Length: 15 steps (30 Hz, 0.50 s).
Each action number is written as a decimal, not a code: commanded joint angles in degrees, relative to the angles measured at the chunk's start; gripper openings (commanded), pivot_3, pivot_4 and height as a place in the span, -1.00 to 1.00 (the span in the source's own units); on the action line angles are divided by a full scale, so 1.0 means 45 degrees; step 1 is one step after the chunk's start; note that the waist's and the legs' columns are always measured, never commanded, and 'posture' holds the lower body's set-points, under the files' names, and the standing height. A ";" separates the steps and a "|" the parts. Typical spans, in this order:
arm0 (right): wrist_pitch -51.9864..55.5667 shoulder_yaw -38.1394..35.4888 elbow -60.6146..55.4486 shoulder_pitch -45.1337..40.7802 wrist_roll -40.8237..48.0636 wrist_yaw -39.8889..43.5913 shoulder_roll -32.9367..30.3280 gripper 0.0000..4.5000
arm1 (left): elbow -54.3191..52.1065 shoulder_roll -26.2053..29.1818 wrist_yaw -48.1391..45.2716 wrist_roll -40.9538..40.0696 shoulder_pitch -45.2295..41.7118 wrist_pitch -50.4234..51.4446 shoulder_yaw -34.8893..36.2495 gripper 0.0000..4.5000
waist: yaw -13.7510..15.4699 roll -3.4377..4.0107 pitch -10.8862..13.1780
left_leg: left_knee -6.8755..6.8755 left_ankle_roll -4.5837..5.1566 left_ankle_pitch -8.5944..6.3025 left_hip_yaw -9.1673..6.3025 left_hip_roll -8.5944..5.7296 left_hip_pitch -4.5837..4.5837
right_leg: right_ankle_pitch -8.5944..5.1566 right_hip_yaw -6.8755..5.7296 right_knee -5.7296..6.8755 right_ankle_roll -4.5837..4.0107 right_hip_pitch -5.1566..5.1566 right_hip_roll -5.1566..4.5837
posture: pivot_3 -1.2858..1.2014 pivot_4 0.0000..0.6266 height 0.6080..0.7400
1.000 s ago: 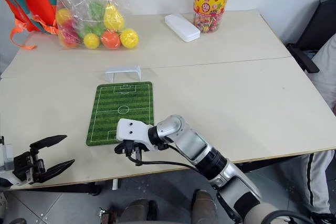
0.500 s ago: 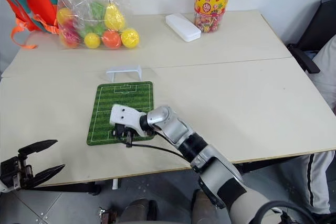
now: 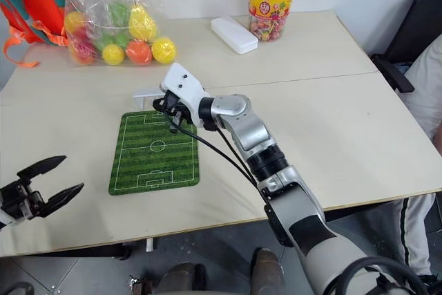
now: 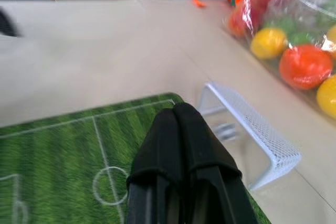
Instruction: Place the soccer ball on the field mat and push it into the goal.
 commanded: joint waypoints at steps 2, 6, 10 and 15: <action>0.1016 -0.0594 -0.2484 0.1493 0.0832 0.1280 -0.1954 -0.98 | 0.0275 0.0095 0.2308 0.0205 -0.0498 0.0309 0.0883 1.00 | 0.0088 -0.0011 -0.0004 | 0.0006 0.0004 -0.0002 -0.0001 -0.0003 0.0000 | 0.0000 0.0001 -0.0002 0.0000 0.0003 -0.0003 | 0.03 -0.52 1.00; -0.0883 -0.0552 -0.2746 0.2873 0.0978 0.3020 -0.3744 -0.98 | 0.0305 0.0098 0.3880 0.0604 -0.0586 0.0458 0.1104 1.00 | 0.0113 -0.0010 -0.0001 | 0.0007 0.0006 -0.0003 0.0012 -0.0004 0.0001 | 0.0000 0.0004 -0.0012 0.0000 0.0006 -0.0003 | 0.03 -0.52 1.00; -0.2622 -0.1142 -0.1929 0.3904 0.1674 0.5138 -0.5329 -0.54 | 0.0197 0.0076 0.3562 0.0531 -0.0070 0.0319 0.1199 1.00 | 0.0002 -0.0012 0.0002 | -0.0002 0.0012 -0.0006 0.0042 -0.0003 0.0008 | 0.0000 0.0011 -0.0030 0.0001 0.0005 -0.0003 | 0.03 -0.52 1.00; -0.4026 -0.1600 -0.0391 0.4004 0.2273 0.6986 -0.5956 0.12 | 0.0354 0.0192 0.3104 0.0457 0.0331 0.0752 0.1187 1.00 | -0.0027 -0.0014 0.0004 | 0.0004 0.0009 -0.0005 0.0060 0.0007 0.0031 | 0.0000 0.0017 -0.0015 0.0001 0.0007 -0.0002 | 0.03 -0.52 1.00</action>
